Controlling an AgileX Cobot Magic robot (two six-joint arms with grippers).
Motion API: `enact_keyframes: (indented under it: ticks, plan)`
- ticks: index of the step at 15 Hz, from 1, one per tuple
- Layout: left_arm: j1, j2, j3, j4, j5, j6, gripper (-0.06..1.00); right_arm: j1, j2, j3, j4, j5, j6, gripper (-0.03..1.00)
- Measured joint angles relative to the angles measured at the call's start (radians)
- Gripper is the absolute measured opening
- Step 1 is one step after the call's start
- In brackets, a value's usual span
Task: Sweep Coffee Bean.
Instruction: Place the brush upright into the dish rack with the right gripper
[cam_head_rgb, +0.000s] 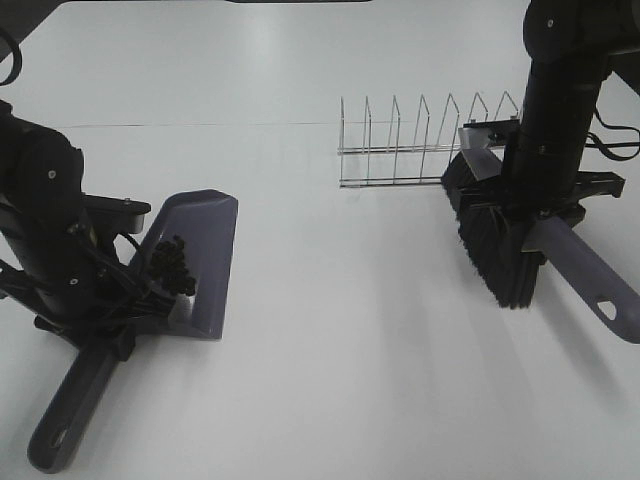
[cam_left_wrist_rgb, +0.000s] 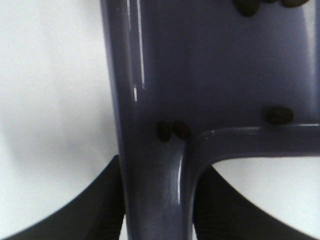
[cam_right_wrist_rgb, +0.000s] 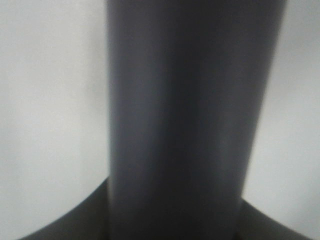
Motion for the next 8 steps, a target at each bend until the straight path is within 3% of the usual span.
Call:
enact_keyframes:
  ticks: [4, 8]
  plan:
    - [0.000, 0.000, 0.000, -0.001, 0.001, 0.000, 0.33, -0.015, 0.015, -0.109, -0.007, 0.003, 0.007, 0.32]
    - [0.000, 0.000, 0.000, 0.000, 0.008, 0.000, 0.33, -0.016, 0.102, -0.310, -0.012, 0.005, 0.003, 0.32]
